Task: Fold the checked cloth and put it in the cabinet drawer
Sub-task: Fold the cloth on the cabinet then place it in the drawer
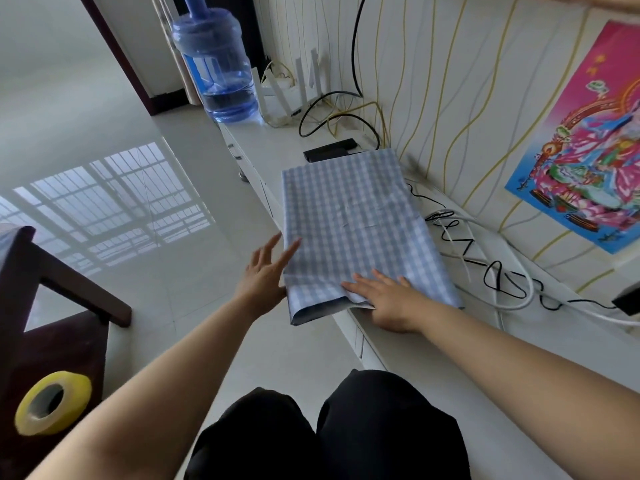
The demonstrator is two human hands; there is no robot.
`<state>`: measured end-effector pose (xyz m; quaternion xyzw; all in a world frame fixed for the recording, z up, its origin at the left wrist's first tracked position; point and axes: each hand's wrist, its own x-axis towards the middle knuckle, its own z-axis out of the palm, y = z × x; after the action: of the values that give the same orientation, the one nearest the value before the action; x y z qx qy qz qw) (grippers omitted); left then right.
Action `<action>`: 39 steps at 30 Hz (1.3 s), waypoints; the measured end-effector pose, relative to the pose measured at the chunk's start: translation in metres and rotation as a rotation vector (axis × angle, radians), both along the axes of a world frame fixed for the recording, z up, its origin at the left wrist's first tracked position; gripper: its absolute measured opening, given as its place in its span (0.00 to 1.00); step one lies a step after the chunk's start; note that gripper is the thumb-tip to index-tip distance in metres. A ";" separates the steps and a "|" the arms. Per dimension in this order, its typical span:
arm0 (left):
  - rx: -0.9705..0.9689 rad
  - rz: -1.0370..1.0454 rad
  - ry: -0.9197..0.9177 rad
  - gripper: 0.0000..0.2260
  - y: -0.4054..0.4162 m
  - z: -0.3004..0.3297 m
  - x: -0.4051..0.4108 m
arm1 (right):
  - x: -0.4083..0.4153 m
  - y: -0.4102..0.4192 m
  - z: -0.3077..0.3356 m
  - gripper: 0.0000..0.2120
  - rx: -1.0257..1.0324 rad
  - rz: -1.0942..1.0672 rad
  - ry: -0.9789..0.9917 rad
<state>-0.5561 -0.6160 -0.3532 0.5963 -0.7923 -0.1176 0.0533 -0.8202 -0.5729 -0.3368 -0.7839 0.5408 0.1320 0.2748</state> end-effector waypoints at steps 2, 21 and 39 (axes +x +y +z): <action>-0.165 -0.309 -0.171 0.35 -0.008 0.002 0.006 | -0.004 -0.010 0.005 0.32 0.087 0.055 0.015; 0.268 0.453 0.754 0.19 -0.059 0.008 0.002 | -0.103 -0.069 0.011 0.57 0.049 -0.798 -0.808; 0.077 0.680 0.375 0.20 -0.042 -0.027 0.002 | -0.048 -0.063 -0.027 0.18 -0.546 -0.836 -0.092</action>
<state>-0.5539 -0.6582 -0.3801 0.7947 -0.5208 -0.2298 0.2107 -0.8680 -0.6355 -0.3634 -0.5485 0.8108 -0.1705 0.1128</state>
